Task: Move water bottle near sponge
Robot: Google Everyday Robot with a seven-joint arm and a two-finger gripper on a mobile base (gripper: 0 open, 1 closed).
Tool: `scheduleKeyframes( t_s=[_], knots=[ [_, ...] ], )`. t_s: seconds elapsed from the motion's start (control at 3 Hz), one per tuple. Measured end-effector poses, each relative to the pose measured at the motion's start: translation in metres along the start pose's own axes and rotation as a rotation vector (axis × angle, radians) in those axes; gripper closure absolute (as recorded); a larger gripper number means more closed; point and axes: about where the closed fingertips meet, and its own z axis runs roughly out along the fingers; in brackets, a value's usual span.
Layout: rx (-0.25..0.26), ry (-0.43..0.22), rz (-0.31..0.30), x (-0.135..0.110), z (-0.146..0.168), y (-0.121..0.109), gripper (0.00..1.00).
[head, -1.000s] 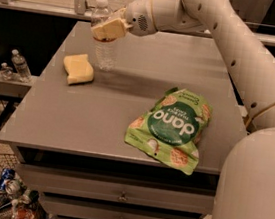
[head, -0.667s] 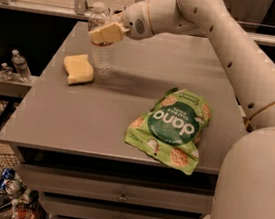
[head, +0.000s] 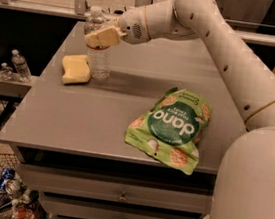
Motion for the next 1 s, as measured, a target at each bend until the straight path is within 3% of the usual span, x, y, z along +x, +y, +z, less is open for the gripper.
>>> scheduleKeyframes(
  t_s=[0.33,0.67,1.0],
  knots=[
    [-0.007,-0.011,0.027,0.0066,0.0030,-0.0013,1.00],
    [-0.012,-0.010,0.026,0.0063,0.0060,-0.0003,0.82],
    [-0.018,-0.009,0.026,0.0063,0.0092,0.0008,0.58]
  ],
)
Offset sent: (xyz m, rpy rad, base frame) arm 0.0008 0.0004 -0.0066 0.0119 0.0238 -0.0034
